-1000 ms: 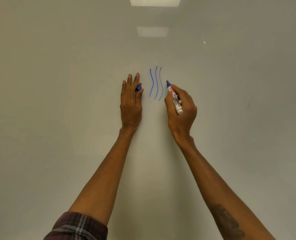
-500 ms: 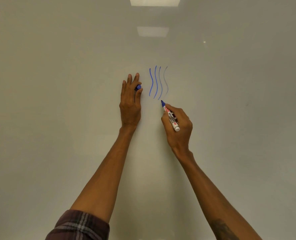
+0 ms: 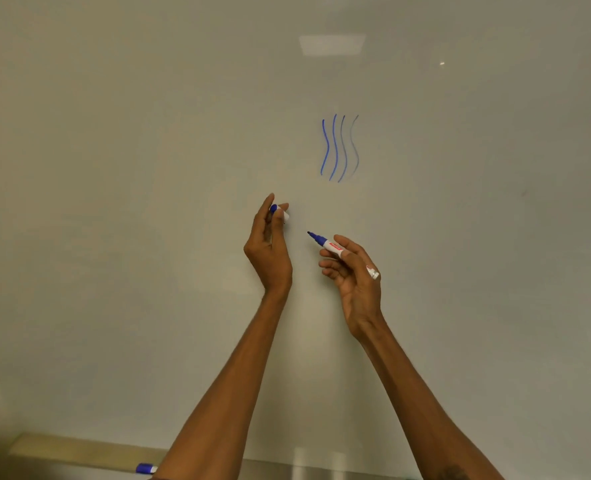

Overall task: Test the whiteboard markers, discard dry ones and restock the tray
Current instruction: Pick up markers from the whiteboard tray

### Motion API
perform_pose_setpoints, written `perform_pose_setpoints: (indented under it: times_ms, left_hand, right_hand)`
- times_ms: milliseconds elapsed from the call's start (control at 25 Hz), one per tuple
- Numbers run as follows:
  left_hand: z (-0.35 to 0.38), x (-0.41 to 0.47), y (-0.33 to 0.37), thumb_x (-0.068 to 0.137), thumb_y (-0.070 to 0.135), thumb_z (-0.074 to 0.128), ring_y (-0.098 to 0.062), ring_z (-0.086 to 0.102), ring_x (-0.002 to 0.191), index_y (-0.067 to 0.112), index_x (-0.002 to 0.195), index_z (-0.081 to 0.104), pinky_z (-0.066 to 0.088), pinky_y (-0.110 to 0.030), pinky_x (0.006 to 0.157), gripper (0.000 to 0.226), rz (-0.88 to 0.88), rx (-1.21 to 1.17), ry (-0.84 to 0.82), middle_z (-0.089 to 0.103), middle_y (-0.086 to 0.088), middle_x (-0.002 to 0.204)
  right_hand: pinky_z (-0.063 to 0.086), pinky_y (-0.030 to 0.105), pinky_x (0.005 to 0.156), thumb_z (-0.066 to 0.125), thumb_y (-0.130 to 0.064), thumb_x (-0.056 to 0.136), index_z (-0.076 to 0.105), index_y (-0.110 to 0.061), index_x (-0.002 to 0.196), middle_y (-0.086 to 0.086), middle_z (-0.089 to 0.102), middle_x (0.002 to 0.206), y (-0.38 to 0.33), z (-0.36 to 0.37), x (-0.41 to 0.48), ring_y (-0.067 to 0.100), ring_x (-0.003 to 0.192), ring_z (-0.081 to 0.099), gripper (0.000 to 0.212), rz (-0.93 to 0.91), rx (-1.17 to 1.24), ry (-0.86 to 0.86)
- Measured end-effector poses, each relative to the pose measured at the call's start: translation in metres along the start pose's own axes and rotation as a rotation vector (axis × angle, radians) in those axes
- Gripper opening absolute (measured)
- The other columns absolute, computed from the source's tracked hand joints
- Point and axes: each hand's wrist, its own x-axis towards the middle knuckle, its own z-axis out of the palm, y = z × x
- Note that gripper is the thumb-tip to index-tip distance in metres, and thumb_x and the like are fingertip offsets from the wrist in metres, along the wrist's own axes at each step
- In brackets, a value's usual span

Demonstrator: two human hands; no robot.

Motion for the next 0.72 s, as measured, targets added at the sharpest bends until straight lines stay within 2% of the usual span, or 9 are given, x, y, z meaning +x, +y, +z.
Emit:
perform_pose_setpoints:
  times_ms: [80,240,320,480,720]
  left_hand:
    - [-0.009,-0.014,-0.004,0.099,0.02,0.058,-0.012,0.068,0.11,0.01,0.128,0.065,0.051,-0.029,0.101,0.031,-0.088,-0.021,0.038,0.074,-0.006,0.111]
    - [-0.026,-0.034,-0.014,0.099,0.026,0.058,-0.018,0.072,0.102,0.013,0.117,0.071,0.053,-0.039,0.1,0.026,-0.231,-0.061,0.033,0.076,-0.007,0.102]
    - [-0.032,-0.041,-0.018,0.098,0.028,0.058,-0.02,0.072,0.101,0.016,0.113,0.073,0.053,-0.042,0.1,0.024,-0.254,-0.053,0.042,0.077,-0.007,0.1]
    - [-0.042,-0.05,-0.028,0.097,0.031,0.06,-0.019,0.071,0.104,0.019,0.115,0.073,0.054,-0.043,0.099,0.025,-0.288,0.001,0.027,0.076,-0.004,0.106]
    - [-0.058,-0.059,-0.038,0.097,0.03,0.06,-0.016,0.072,0.102,0.012,0.12,0.071,0.056,-0.041,0.096,0.031,-0.332,0.047,0.094,0.075,-0.005,0.109]
  right_hand:
    - [0.059,0.032,0.08,0.053,-0.011,0.098,0.064,-0.004,0.116,0.019,0.072,0.106,0.009,-0.001,-0.007,0.029,0.086,0.07,0.023,0.037,-0.004,-0.022]
    - [0.059,0.03,0.079,0.054,-0.011,0.098,0.067,-0.005,0.112,0.017,0.073,0.106,0.02,0.001,-0.019,0.027,0.085,0.071,0.02,0.073,-0.036,-0.024]
    - [0.06,0.031,0.079,0.053,-0.01,0.098,0.069,-0.006,0.109,0.017,0.074,0.103,0.025,0.0,-0.023,0.027,0.083,0.071,0.019,0.088,-0.045,-0.01]
    - [0.06,0.032,0.079,0.055,-0.011,0.098,0.07,-0.008,0.108,0.016,0.074,0.103,0.035,-0.003,-0.029,0.027,0.082,0.072,0.018,0.126,-0.052,0.007]
    - [0.061,0.032,0.08,0.06,-0.012,0.095,0.068,-0.009,0.113,0.012,0.074,0.105,0.051,-0.003,-0.035,0.03,0.088,0.073,0.02,0.149,-0.133,-0.001]
